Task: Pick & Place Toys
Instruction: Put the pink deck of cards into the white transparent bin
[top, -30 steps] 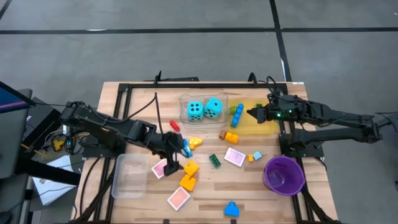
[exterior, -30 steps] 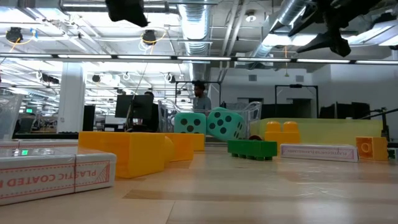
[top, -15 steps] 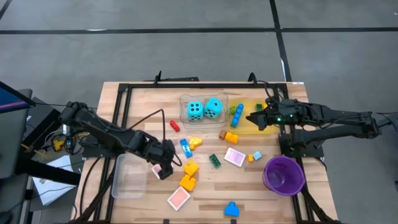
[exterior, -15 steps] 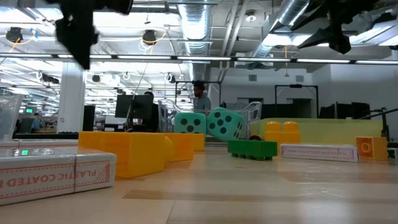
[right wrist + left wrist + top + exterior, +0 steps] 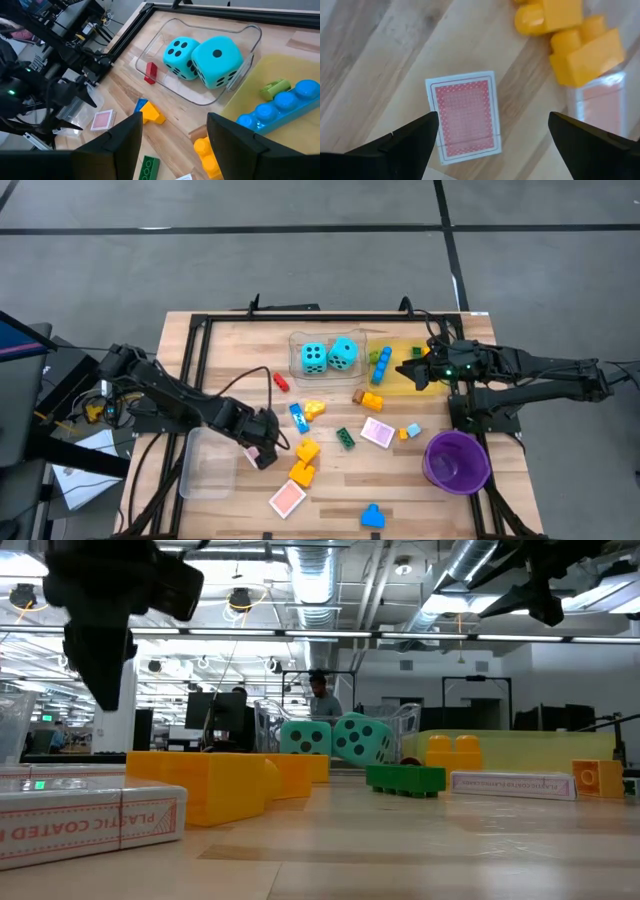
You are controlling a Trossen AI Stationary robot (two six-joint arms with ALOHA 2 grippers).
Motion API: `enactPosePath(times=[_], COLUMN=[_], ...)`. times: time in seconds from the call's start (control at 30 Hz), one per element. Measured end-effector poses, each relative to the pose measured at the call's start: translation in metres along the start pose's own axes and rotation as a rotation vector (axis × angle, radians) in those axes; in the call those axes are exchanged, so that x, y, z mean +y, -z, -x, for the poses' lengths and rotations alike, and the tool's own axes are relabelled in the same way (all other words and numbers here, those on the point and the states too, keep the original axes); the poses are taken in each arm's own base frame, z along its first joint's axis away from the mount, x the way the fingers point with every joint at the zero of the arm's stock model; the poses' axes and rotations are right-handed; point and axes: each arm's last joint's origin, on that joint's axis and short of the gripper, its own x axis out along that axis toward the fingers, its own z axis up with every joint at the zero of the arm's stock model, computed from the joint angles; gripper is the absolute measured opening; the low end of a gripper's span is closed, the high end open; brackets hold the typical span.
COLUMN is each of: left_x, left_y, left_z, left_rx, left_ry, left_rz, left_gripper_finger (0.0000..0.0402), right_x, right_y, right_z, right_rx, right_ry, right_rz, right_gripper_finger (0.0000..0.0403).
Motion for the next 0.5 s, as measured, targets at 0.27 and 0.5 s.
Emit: enactPosePath(times=[0.27, 0.5], left_x=[-0.008, -0.018], left_y=[-0.001, -0.011], left_z=[-0.038, -0.05], left_rx=[0.192, 0.177], left_ry=[-0.14, -0.198], left_rz=[-0.136, -0.072], left_gripper_finger=[0.0372, 0.0368], right_x=[0.0, 0.0], right_y=[0.0, 0.0], right_z=[0.0, 0.0], right_rx=[0.001, 0.005], right_ry=[0.0, 0.0], right_rz=[0.0, 0.001], right_gripper_finger=[0.0214, 0.0214])
